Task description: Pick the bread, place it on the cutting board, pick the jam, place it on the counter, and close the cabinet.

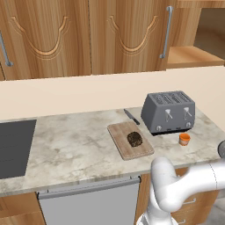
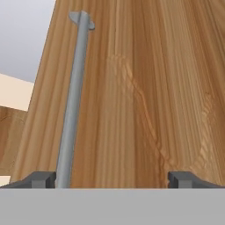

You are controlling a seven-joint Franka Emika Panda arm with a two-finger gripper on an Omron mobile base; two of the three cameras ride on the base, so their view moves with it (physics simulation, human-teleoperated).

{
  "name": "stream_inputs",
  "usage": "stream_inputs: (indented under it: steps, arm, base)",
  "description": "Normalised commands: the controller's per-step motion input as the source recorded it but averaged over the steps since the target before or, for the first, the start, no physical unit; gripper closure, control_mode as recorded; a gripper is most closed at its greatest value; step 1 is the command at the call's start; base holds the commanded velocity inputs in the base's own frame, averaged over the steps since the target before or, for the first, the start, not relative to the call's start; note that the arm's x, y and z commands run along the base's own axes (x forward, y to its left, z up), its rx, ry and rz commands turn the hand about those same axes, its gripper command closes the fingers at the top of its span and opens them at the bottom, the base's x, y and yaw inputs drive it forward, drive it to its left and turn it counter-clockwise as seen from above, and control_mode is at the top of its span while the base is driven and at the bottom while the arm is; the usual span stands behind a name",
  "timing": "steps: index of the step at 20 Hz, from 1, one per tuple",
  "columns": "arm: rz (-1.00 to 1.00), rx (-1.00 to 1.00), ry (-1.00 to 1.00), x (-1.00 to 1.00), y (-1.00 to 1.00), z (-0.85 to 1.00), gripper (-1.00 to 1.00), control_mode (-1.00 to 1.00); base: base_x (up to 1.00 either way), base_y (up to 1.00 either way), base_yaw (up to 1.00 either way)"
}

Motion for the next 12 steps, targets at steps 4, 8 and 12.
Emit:
stream_inputs:
  steps: [4,8,12]
  arm:
    - [0.07,0.00,0.01,0.32,0.00,0.00,-1.00,-1.00]
    - [0.07,0.00,0.02,0.33,0.01,0.00,-1.00,-1.00]
    - [0.05,0.00,0.05,0.27,0.10,0.00,-1.00,-1.00]
  base:
    - [0.00,0.00,0.00]
    - [0.00,0.00,0.00]
    - [0.00,0.00,0.00]
